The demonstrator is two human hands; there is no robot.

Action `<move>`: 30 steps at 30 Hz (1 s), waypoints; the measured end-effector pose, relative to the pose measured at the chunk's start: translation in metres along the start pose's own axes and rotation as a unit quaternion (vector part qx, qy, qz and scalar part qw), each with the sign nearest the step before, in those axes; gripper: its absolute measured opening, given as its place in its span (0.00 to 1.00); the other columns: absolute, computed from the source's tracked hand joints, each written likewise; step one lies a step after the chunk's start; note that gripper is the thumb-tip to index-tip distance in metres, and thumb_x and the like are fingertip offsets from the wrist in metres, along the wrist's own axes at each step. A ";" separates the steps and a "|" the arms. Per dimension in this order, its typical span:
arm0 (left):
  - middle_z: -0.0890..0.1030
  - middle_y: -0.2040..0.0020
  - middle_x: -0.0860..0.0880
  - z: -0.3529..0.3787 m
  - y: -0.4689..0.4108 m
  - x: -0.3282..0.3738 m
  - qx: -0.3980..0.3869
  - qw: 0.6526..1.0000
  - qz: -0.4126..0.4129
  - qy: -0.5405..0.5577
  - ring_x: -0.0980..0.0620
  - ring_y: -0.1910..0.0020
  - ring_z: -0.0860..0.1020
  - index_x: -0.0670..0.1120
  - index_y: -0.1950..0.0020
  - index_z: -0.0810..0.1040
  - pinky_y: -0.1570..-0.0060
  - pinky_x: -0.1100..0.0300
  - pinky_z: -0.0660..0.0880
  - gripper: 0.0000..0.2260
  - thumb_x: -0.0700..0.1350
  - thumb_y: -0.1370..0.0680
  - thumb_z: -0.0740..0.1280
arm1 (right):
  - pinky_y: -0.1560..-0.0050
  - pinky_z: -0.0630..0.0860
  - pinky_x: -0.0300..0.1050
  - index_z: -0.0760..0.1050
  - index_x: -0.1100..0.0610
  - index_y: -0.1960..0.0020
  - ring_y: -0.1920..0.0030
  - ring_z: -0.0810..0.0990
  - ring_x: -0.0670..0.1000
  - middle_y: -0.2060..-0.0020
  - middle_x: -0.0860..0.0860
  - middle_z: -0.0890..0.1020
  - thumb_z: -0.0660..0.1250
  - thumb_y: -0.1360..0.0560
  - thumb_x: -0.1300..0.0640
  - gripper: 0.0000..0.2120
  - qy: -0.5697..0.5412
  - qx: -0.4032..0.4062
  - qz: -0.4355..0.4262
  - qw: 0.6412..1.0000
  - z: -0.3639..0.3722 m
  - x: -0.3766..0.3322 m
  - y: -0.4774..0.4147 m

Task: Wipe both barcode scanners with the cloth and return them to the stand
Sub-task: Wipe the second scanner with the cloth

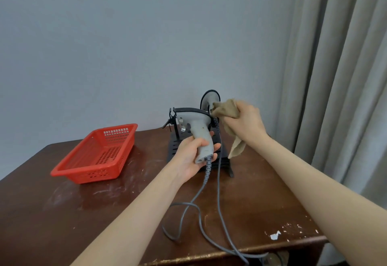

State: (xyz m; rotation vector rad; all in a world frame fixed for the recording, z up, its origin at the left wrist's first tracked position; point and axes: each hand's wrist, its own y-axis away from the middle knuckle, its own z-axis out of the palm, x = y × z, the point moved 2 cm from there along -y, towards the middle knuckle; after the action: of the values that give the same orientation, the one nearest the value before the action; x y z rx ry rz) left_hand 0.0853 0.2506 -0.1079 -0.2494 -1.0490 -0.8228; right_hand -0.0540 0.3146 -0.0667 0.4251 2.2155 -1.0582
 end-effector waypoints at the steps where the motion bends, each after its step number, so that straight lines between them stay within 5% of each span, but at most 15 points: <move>1: 0.76 0.48 0.41 0.001 -0.001 0.000 0.004 1.000 0.003 -0.005 0.46 0.59 0.80 0.40 0.48 0.74 0.73 0.59 0.75 0.11 0.30 0.22 0.55 | 0.56 0.73 0.49 0.75 0.59 0.57 0.56 0.77 0.55 0.59 0.54 0.79 0.68 0.28 0.57 0.05 0.017 -0.005 -0.025 1.000 0.006 -0.004 -0.001; 7: 0.73 0.53 0.41 0.002 -0.005 0.002 0.015 0.998 0.038 -0.053 0.48 0.65 0.76 0.41 0.51 0.71 0.77 0.62 0.71 0.10 0.29 0.24 0.55 | 0.56 0.71 0.46 0.80 0.60 0.58 0.54 0.77 0.54 0.54 0.52 0.78 0.65 0.27 0.60 0.06 0.036 -0.132 -0.076 0.988 0.034 -0.002 0.003; 13: 0.71 0.62 0.43 -0.006 -0.013 -0.001 0.001 0.993 0.058 -0.107 0.50 0.70 0.72 0.39 0.50 0.71 0.78 0.62 0.68 0.11 0.29 0.27 0.54 | 0.62 0.67 0.41 0.69 0.47 0.73 0.65 0.73 0.45 0.67 0.45 0.72 0.67 0.30 0.62 0.17 -0.032 -0.188 -0.053 0.980 0.032 -0.004 0.017; 19: 0.67 0.59 0.43 0.002 -0.011 -0.004 0.006 0.998 0.022 -0.063 0.51 0.72 0.72 0.42 0.54 0.68 0.81 0.65 0.66 0.08 0.31 0.25 0.55 | 0.57 0.71 0.48 0.76 0.62 0.62 0.58 0.75 0.54 0.61 0.52 0.75 0.64 0.27 0.61 0.07 0.038 -0.120 -0.023 0.992 0.039 0.008 -0.005; 21: 0.69 0.59 0.42 0.001 -0.011 -0.003 0.010 0.999 0.007 -0.043 0.52 0.74 0.72 0.42 0.51 0.70 0.82 0.65 0.66 0.03 0.36 0.23 0.60 | 0.58 0.69 0.45 0.75 0.58 0.63 0.58 0.74 0.52 0.61 0.50 0.74 0.65 0.26 0.61 0.07 0.028 -0.138 -0.014 0.990 0.043 0.006 -0.007; 26: 0.76 0.60 0.47 -0.005 -0.016 -0.003 -0.040 0.999 0.006 -0.035 0.52 0.70 0.71 0.45 0.46 0.79 0.81 0.64 0.66 0.22 0.62 0.23 0.60 | 0.66 0.71 0.35 0.76 0.59 0.65 0.67 0.75 0.47 0.68 0.49 0.76 0.68 0.30 0.63 0.05 -0.092 -0.255 0.023 0.962 0.038 -0.005 0.002; 30: 0.76 0.60 0.46 -0.004 -0.015 -0.007 -0.056 0.998 0.003 -0.035 0.52 0.71 0.72 0.44 0.41 0.76 0.81 0.64 0.66 0.29 0.67 0.24 0.55 | 0.57 0.74 0.50 0.76 0.63 0.61 0.60 0.77 0.54 0.61 0.54 0.78 0.67 0.29 0.61 0.05 -0.012 -0.200 0.020 0.979 0.044 0.004 -0.008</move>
State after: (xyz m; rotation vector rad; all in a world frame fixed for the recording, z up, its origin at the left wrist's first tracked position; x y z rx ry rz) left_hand 0.0758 0.2410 -0.1185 -0.3789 -1.0674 -0.8747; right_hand -0.0432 0.2752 -0.0851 0.2737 2.3139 -0.5689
